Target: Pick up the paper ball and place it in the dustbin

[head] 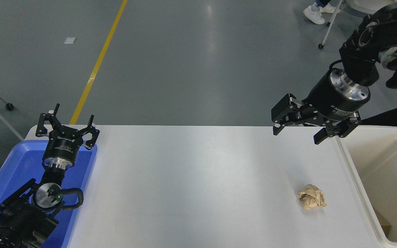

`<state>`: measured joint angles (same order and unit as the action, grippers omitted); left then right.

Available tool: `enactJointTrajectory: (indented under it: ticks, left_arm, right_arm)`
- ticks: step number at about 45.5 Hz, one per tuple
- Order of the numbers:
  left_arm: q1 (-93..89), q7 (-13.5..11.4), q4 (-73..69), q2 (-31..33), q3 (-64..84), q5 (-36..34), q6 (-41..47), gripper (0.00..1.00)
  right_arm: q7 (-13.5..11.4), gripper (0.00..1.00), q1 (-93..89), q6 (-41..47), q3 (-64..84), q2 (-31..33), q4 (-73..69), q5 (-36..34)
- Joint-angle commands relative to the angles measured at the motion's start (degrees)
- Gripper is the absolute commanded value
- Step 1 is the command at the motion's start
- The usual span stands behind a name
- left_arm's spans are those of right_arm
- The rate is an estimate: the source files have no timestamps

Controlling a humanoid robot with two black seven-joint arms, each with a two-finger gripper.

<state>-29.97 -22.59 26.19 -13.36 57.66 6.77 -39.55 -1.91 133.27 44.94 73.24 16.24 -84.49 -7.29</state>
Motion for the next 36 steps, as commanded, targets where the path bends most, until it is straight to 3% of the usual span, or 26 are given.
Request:
enactJointTrajectory:
  ticks: [1, 18, 23, 36]
  left_arm:
    - [0.00, -0.09, 0.00, 0.00, 0.00, -0.09, 0.00, 1.00]
    - [0.00, 0.00, 0.00, 0.00, 0.00, 0.00, 0.00, 1.00]
    - [0.00, 0.00, 0.00, 0.00, 0.00, 0.00, 0.00, 1.00]
    - [0.00, 0.00, 0.00, 0.00, 0.00, 0.00, 0.00, 1.00]
  right_arm:
    - [-0.03, 1.00, -0.03, -1.87, -0.47, 1.16, -0.76, 1.84]
    - [-0.03, 1.00, -2.48, -2.84, -0.55, 0.55, -0.15, 2.45]
    - [0.06, 1.00, -5.21, -6.78, -0.56, -1.12, 0.64, 2.80]
    - [0.15, 1.00, -17.95, -12.68, -2.22, -1.57, 5.56, 12.20]
